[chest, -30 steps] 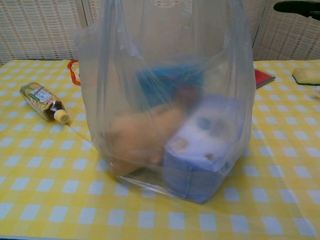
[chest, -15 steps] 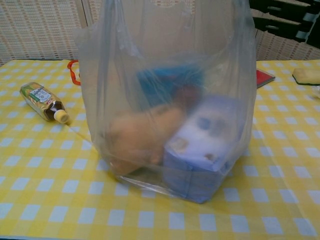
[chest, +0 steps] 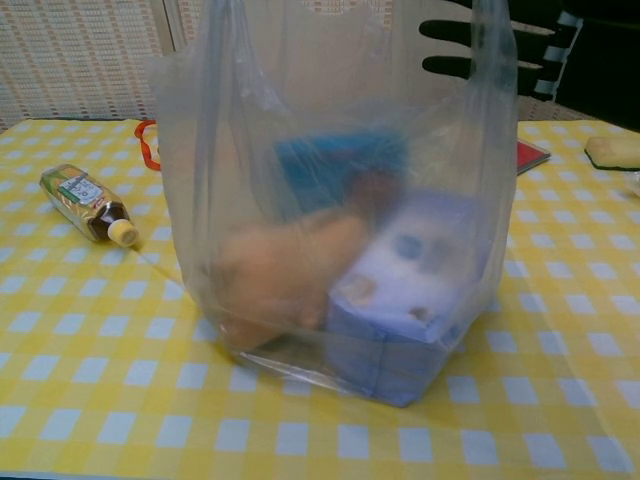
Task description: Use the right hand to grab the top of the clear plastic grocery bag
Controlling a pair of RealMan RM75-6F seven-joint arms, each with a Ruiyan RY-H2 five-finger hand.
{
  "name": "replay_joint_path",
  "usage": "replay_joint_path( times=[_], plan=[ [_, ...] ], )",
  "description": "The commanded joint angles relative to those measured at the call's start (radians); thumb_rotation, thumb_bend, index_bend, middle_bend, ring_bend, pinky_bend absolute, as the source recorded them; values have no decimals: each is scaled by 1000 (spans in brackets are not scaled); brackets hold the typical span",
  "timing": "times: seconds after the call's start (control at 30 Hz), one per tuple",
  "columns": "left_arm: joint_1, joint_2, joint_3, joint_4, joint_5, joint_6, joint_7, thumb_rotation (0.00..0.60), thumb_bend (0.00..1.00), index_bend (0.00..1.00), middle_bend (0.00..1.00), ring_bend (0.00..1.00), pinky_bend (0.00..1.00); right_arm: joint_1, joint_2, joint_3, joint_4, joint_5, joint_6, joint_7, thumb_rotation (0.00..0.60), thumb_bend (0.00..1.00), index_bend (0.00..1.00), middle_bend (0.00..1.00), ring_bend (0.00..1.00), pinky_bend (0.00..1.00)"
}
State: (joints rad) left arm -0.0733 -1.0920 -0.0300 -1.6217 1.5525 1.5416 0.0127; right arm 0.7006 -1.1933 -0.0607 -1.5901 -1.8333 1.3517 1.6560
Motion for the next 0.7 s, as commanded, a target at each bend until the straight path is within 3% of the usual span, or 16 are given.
replay_joint_path(
  times=[0.03,0.7],
  plan=[
    [-1,-1,1,0,2,-2,1,600,208,9,23,0,0,19,0,4,-9,3,-16,5,600,261,0,0,4,0],
    [4,6,0,-3,7,8,-12,600,207,6,23,0,0,144,-27,49,-74,55,-159,-63,600,260,0,0,7,0]
  ],
)
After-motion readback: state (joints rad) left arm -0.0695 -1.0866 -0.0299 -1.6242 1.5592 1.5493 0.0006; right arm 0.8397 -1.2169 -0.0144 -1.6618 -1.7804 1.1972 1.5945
